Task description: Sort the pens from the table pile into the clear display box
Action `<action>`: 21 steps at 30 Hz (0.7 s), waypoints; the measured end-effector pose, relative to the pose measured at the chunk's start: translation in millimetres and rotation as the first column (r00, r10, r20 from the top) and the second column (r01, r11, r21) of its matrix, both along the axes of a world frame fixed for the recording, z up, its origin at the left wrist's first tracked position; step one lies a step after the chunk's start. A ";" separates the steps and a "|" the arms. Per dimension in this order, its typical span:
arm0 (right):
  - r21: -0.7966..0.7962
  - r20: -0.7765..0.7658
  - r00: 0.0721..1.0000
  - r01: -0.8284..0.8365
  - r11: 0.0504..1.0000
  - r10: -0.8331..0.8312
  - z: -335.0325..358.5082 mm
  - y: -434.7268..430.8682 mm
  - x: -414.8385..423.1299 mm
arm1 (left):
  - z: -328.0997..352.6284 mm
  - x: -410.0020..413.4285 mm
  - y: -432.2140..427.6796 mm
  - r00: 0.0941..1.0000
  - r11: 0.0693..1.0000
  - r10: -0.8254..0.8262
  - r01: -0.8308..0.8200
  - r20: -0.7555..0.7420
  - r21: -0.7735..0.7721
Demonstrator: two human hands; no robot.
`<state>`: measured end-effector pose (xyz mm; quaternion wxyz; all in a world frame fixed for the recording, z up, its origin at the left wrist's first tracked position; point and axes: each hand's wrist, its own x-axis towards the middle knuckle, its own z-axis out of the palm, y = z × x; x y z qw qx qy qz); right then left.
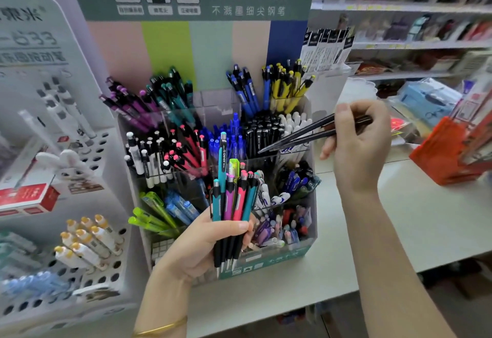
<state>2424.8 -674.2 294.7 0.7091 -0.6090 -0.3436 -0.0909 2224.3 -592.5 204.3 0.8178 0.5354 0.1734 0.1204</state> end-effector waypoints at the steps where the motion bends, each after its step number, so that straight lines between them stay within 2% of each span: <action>1: -0.005 0.072 0.997 0.018 1.000 -0.018 1.8 0.6 -3.0 | 1.0 0.4 0.5 1.000 1.000 0.005 -0.005 -0.006 -0.004; 5: -0.029 0.302 0.950 0.092 0.995 -0.079 4.3 8.5 -6.7 | 6.9 2.4 0.0 0.998 0.999 0.045 -0.044 -0.042 0.016; 11: -0.105 0.492 0.870 0.088 0.991 -0.025 -0.6 28.7 -9.4 | 11.1 3.6 -0.5 0.992 0.995 0.099 -0.097 -0.075 0.031; 14: -0.203 0.518 0.855 0.074 0.976 0.043 0.1 37.9 -9.2 | 11.4 3.4 0.0 0.991 0.993 0.114 -0.111 -0.077 0.035; 18: -0.376 0.478 0.866 0.052 0.925 0.145 13.1 44.2 -7.1 | 11.7 4.5 -0.2 0.989 0.992 0.121 -0.117 -0.082 0.046; 21: -0.428 0.489 0.859 0.087 0.899 0.150 21.8 46.4 -10.3 | 12.5 5.7 -0.7 0.987 0.991 0.129 -0.126 -0.091 0.043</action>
